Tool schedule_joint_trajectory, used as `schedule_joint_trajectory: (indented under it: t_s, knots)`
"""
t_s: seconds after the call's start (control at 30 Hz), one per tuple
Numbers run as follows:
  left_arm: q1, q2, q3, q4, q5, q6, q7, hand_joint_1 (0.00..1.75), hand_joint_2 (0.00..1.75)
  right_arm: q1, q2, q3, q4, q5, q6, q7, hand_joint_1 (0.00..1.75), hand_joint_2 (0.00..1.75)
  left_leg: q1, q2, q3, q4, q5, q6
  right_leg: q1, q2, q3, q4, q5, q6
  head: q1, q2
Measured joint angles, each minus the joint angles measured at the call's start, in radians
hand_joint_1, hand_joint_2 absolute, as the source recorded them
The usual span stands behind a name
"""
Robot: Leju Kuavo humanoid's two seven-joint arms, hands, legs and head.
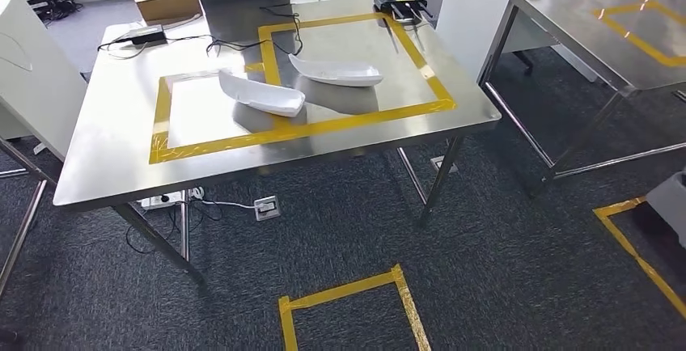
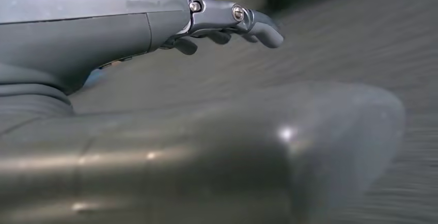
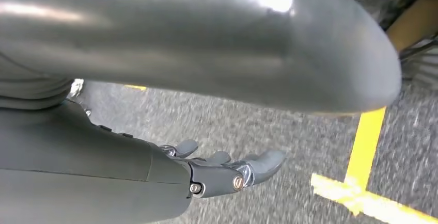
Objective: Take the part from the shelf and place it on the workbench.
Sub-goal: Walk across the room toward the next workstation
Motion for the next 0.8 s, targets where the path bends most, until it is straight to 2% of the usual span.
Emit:
schedule_joint_trajectory:
  t_s: [0.03, 0.07, 0.1, 0.13, 0.17, 0.2, 0.23, 0.27, 0.3, 0.33, 0.4, 0.43, 0.47, 0.5, 0.57, 0.6, 0.63, 0.67, 0.7, 0.73, 0.77, 0.8]
  knots:
    - [0.004, -0.008, 0.018, 0.012, 0.024, -0.008, 0.038, 0.00, 0.00, -0.001, -0.002, -0.002, 0.000, -0.018, -0.005, -0.007, 0.00, 0.00, -0.002, 0.002, -0.014, 0.001, 0.011, 0.005, 0.000, -0.001, -0.015, 0.059, -0.057, 0.002, 0.001, 0.000]
    - [0.008, -0.016, 0.034, 0.022, 0.038, -0.015, 0.052, 0.00, 0.00, -0.002, -0.004, -0.005, 0.000, -0.029, -0.008, -0.005, 0.00, 0.00, -0.004, 0.004, -0.028, 0.002, 0.023, 0.008, 0.001, -0.001, -0.025, 0.122, -0.099, 0.002, 0.001, 0.000]
    - [0.011, -0.023, 0.045, 0.031, 0.044, -0.022, 0.043, 0.00, 0.00, -0.003, -0.007, -0.008, 0.000, -0.024, -0.006, 0.011, 0.00, 0.00, -0.007, 0.005, -0.045, 0.004, 0.036, 0.010, 0.002, -0.001, -0.026, 0.172, -0.117, 0.001, 0.002, 0.000]
    - [0.012, -0.030, 0.054, 0.039, 0.048, -0.028, 0.020, 0.00, 0.00, -0.005, -0.010, -0.007, 0.000, -0.006, -0.001, 0.034, 0.00, 0.00, -0.010, 0.005, -0.061, 0.007, 0.049, 0.011, 0.005, -0.001, -0.014, 0.197, -0.109, -0.002, 0.002, 0.000]
    - [0.012, -0.036, 0.061, 0.045, 0.056, -0.033, -0.015, 0.00, 0.00, -0.006, -0.014, -0.002, 0.000, 0.018, 0.005, 0.055, 0.00, 0.00, -0.013, 0.004, -0.078, 0.010, 0.061, 0.012, 0.008, -0.001, 0.016, 0.187, -0.083, -0.007, 0.003, 0.000]
    - [0.012, -0.041, 0.071, 0.049, 0.067, -0.035, -0.060, 0.00, 0.00, -0.009, -0.017, 0.005, 0.000, 0.039, 0.009, 0.069, 0.00, 0.00, -0.015, 0.003, -0.094, 0.013, 0.072, 0.011, 0.014, -0.001, 0.062, 0.144, -0.054, -0.015, 0.003, 0.000]
    - [0.011, -0.046, 0.080, 0.053, 0.074, -0.038, -0.107, 0.00, 0.00, -0.012, -0.020, 0.011, 0.000, 0.048, 0.007, 0.072, 0.00, 0.00, -0.017, 0.003, -0.106, 0.016, 0.082, 0.009, 0.020, -0.001, 0.120, 0.071, -0.044, -0.025, 0.003, 0.000]
    - [0.009, -0.049, 0.087, 0.056, 0.070, -0.042, -0.152, 0.00, 0.00, -0.016, -0.022, 0.015, -0.001, 0.049, 0.000, 0.068, 0.00, 0.00, -0.019, 0.004, -0.114, 0.018, 0.092, 0.006, 0.025, -0.002, 0.174, -0.006, -0.047, -0.034, 0.003, 0.000]
    - [0.006, -0.052, 0.091, 0.058, 0.055, -0.048, -0.192, 0.00, 0.00, -0.021, -0.023, 0.016, -0.001, 0.042, -0.009, 0.062, 0.00, 0.00, -0.020, 0.006, -0.119, 0.018, 0.102, 0.002, 0.030, -0.002, 0.210, -0.067, -0.056, -0.040, 0.003, 0.000]
    - [0.003, -0.053, 0.090, 0.060, 0.029, -0.055, -0.228, 0.00, 0.00, -0.025, -0.024, 0.016, -0.002, 0.035, -0.016, 0.057, 0.00, 0.00, -0.019, 0.008, -0.121, 0.016, 0.112, -0.003, 0.032, -0.003, 0.228, -0.105, -0.066, -0.045, 0.003, 0.000]
    - [-0.005, -0.050, 0.077, 0.065, -0.049, -0.066, -0.286, 0.00, 0.00, -0.030, -0.023, 0.016, -0.001, 0.034, -0.026, 0.055, 0.00, 0.00, -0.018, 0.008, -0.124, 0.009, 0.131, -0.014, 0.030, -0.005, 0.218, -0.121, -0.052, -0.052, 0.004, 0.000]
    - [-0.008, -0.049, 0.061, 0.067, -0.096, -0.070, -0.311, 0.00, 0.00, -0.032, -0.022, 0.018, -0.001, 0.040, -0.028, 0.055, 0.00, 0.00, -0.017, 0.006, -0.130, 0.011, 0.125, -0.020, 0.027, -0.007, 0.209, -0.124, -0.039, -0.058, 0.004, 0.000]
    - [-0.010, -0.047, 0.040, 0.068, -0.142, -0.073, -0.330, 0.00, 0.00, -0.033, -0.021, 0.021, -0.001, 0.048, -0.030, 0.052, 0.00, 0.00, -0.017, 0.003, -0.138, 0.027, 0.097, -0.027, 0.022, -0.008, 0.198, -0.128, -0.024, -0.063, 0.003, 0.000]
    - [-0.014, -0.046, 0.016, 0.069, -0.184, -0.077, -0.343, 0.00, 0.00, -0.034, -0.019, 0.025, 0.000, 0.054, -0.032, 0.048, 0.00, 0.00, -0.014, 0.001, -0.148, 0.063, 0.050, -0.034, 0.018, -0.010, 0.184, -0.131, -0.008, -0.067, 0.002, 0.000]
    - [-0.026, -0.045, -0.030, 0.070, -0.244, -0.086, -0.355, 0.00, 0.00, -0.034, -0.018, 0.030, 0.000, 0.055, -0.039, 0.032, 0.00, 0.00, -0.006, -0.001, -0.169, 0.178, -0.054, -0.049, 0.015, -0.012, 0.152, -0.130, 0.019, -0.068, 0.001, 0.000]
    - [-0.034, -0.044, -0.050, 0.070, -0.265, -0.089, -0.357, 0.00, 0.00, -0.034, -0.017, 0.030, 0.000, 0.051, -0.044, 0.024, 0.00, 0.00, -0.001, -0.001, -0.173, 0.236, -0.078, -0.055, 0.014, -0.014, 0.134, -0.128, 0.032, -0.066, 0.000, 0.000]
    - [-0.040, -0.042, -0.069, 0.070, -0.284, -0.091, -0.358, 0.00, 0.00, -0.034, -0.016, 0.030, 0.000, 0.043, -0.050, 0.016, 0.00, 0.00, 0.003, -0.001, -0.167, 0.273, -0.076, -0.060, 0.012, -0.016, 0.116, -0.124, 0.044, -0.063, 0.001, 0.000]
    - [-0.044, -0.040, -0.088, 0.070, -0.300, -0.093, -0.359, 0.00, 0.00, -0.034, -0.015, 0.030, 0.000, 0.034, -0.057, 0.011, 0.00, 0.00, 0.007, -0.001, -0.147, 0.281, -0.054, -0.065, 0.009, -0.017, 0.098, -0.119, 0.054, -0.059, 0.001, 0.000]
    - [-0.046, -0.036, -0.105, 0.070, -0.314, -0.096, -0.357, 0.00, 0.00, -0.034, -0.015, 0.029, 0.000, 0.025, -0.062, 0.011, 0.00, 0.00, 0.011, -0.001, -0.108, 0.252, -0.026, -0.070, 0.006, -0.017, 0.080, -0.112, 0.064, -0.054, 0.001, 0.000]
    - [-0.048, -0.031, -0.121, 0.070, -0.324, -0.100, -0.353, 0.00, 0.00, -0.034, -0.015, 0.029, 0.000, 0.020, -0.064, 0.017, 0.00, 0.00, 0.015, -0.002, -0.055, 0.191, -0.013, -0.074, 0.003, -0.017, 0.065, -0.103, 0.072, -0.047, 0.000, 0.000]
    - [-0.050, -0.024, -0.135, 0.070, -0.330, -0.105, -0.345, 0.00, 0.00, -0.033, -0.015, 0.029, -0.001, 0.019, -0.065, 0.029, 0.00, 0.00, 0.016, -0.003, 0.004, 0.114, -0.019, -0.076, 0.002, -0.017, 0.052, -0.093, 0.079, -0.040, 0.000, 0.000]
    - [-0.050, -0.018, -0.145, 0.071, -0.329, -0.111, -0.333, 0.00, 0.00, -0.031, -0.016, 0.029, -0.001, 0.021, -0.064, 0.046, 0.00, 0.44, 0.015, -0.005, 0.047, 0.050, -0.034, -0.073, 0.002, -0.017, 0.045, -0.087, 0.086, -0.033, 0.001, 0.000]
